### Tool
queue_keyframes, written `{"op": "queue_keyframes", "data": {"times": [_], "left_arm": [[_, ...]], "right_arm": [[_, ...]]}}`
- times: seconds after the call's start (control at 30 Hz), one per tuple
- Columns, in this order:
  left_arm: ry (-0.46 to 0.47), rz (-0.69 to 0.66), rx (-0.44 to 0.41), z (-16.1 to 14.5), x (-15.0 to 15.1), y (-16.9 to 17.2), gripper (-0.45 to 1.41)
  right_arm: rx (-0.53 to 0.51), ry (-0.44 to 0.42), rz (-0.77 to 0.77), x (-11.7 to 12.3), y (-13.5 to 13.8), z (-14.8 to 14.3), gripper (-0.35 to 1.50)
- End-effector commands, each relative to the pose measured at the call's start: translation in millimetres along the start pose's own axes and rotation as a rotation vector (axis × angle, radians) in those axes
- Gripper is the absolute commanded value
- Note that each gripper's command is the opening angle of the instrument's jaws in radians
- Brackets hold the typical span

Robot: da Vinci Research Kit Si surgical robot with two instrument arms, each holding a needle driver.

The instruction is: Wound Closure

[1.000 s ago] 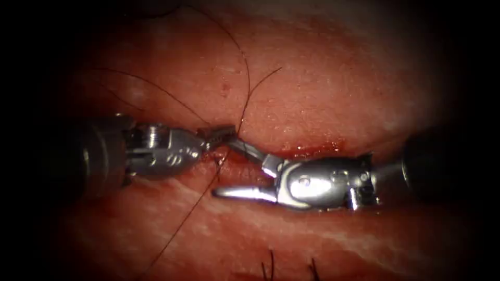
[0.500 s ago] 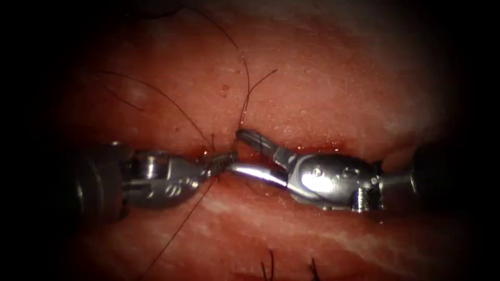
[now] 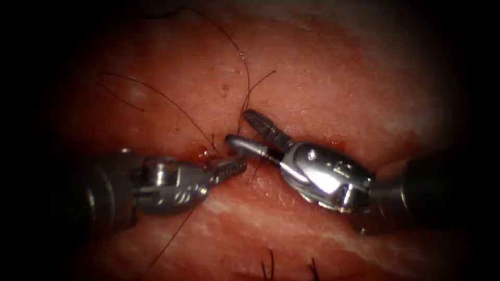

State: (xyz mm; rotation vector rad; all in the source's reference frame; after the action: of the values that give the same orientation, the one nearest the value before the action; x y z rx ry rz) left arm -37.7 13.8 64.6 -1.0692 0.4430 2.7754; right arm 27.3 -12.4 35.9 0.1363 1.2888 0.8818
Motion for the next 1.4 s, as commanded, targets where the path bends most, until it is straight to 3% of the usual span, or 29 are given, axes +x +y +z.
{"op": "queue_keyframes", "data": {"times": [0.03, 0.47, 1.07, 1.13, 1.17, 1.2, 1.23, 1.4], "left_arm": [[0.001, -0.002, -0.003, 0.9, 0.0, 0.6, -0.45], [-0.013, -0.008, -0.006, 2.2, -1.9, -0.8, -0.45], [-0.020, -0.012, -0.009, 1.9, -2.1, -1.6, -0.45], [-0.022, -0.011, -0.009, 1.7, -2.2, -1.6, -0.45], [-0.022, -0.011, -0.009, 1.7, -2.2, -1.6, -0.45], [-0.024, -0.011, -0.011, 1.5, -2.4, -1.7, -0.45], [-0.026, -0.010, -0.011, 1.3, -2.5, -1.8, -0.45], [-0.038, -0.008, -0.005, 0.5, -3.1, -1.8, -0.45]], "right_arm": [[-0.007, -0.011, 0.007, -1.2, -0.4, 0.0, 0.52], [-0.070, -0.036, 0.029, -1.7, 2.8, 1.2, 0.51], [-0.090, -0.053, 0.052, -2.1, 4.0, 3.5, 0.47], [-0.077, -0.043, 0.056, -1.7, 3.7, 3.9, 0.27], [-0.077, -0.043, 0.056, -1.7, 3.7, 3.9, 0.27], [-0.058, -0.038, 0.058, -1.5, 3.6, 4.1, -0.17], [-0.049, -0.037, 0.060, -1.3, 3.5, 4.2, -0.35], [-0.041, -0.034, 0.061, -1.0, 2.9, 3.9, -0.35]]}}
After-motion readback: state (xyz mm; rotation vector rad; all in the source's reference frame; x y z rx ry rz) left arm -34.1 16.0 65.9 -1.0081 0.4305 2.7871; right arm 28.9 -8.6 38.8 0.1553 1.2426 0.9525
